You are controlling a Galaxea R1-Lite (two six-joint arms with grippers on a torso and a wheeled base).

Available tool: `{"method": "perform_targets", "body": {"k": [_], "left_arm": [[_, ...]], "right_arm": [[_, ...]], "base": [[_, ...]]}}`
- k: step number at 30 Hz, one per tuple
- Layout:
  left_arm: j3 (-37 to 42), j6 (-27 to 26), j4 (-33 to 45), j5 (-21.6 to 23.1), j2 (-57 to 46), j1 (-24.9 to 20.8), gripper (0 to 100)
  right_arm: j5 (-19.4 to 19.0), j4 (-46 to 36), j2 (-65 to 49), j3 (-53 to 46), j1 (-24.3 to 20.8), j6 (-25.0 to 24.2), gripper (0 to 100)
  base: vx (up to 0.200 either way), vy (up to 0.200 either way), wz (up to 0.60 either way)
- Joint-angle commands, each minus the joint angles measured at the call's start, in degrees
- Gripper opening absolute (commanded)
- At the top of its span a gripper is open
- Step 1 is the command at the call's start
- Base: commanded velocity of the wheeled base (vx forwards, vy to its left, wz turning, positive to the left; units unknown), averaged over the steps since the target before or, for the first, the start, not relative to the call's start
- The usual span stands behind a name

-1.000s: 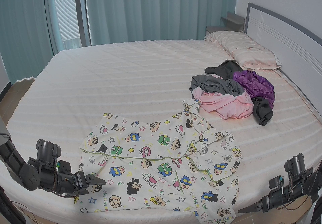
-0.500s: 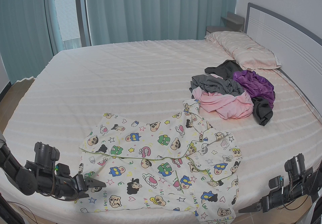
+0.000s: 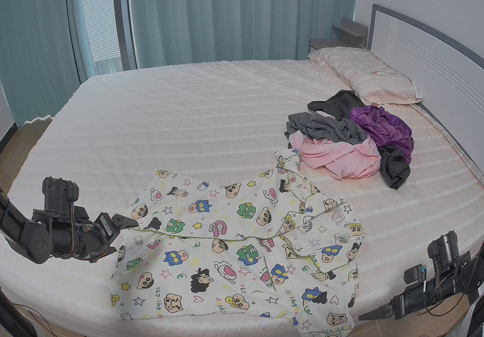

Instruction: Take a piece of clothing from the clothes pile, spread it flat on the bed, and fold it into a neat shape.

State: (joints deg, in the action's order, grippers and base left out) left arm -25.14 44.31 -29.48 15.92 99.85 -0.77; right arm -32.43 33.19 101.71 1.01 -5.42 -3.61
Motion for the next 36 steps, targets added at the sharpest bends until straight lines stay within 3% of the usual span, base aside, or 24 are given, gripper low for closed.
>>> {"method": "perform_targets", "body": {"k": [1, 7, 12, 16, 26, 32, 36], "left_arm": [[-1.8, 0.7, -0.2, -2.8, 7.7, -0.7, 100], [-1.1, 1.2, -0.1, -3.0, 9.1, -3.1, 100], [1.2, 4.9, -1.8, -2.8, 8.8, -9.3, 100], [3.3, 4.9, -4.8, -3.3, 9.7, -12.1, 100], [4.7, 5.2, -5.1, -5.3, 12.7, -12.5, 100], [5.7, 10.2, -4.6, -3.1, 2.0, -13.9, 100], [4.7, 10.4, -4.9, -3.8, 0.0, -13.4, 100]], "right_arm": [[0.0, 0.0, 0.1, -0.7, 0.0, 0.0, 100], [0.0, 0.0, 0.2, -0.7, 0.0, 0.0, 100], [-0.1, 0.0, 0.7, -0.7, 0.0, 0.0, 100], [-0.1, 0.0, 0.3, -0.7, 0.2, 0.0, 100], [-0.1, 0.0, 0.2, -0.8, 0.0, 0.1, 100], [-0.1, 0.0, 0.2, -0.7, 0.0, 0.1, 100], [-0.1, 0.0, 0.2, -0.7, 0.0, 0.1, 100]], "base": [[0.000, 0.000, 0.00], [0.000, 0.000, 0.00], [0.000, 0.000, 0.00], [0.000, 0.000, 0.00], [0.000, 0.000, 0.00], [0.000, 0.000, 0.00], [0.000, 0.000, 0.00]]}}
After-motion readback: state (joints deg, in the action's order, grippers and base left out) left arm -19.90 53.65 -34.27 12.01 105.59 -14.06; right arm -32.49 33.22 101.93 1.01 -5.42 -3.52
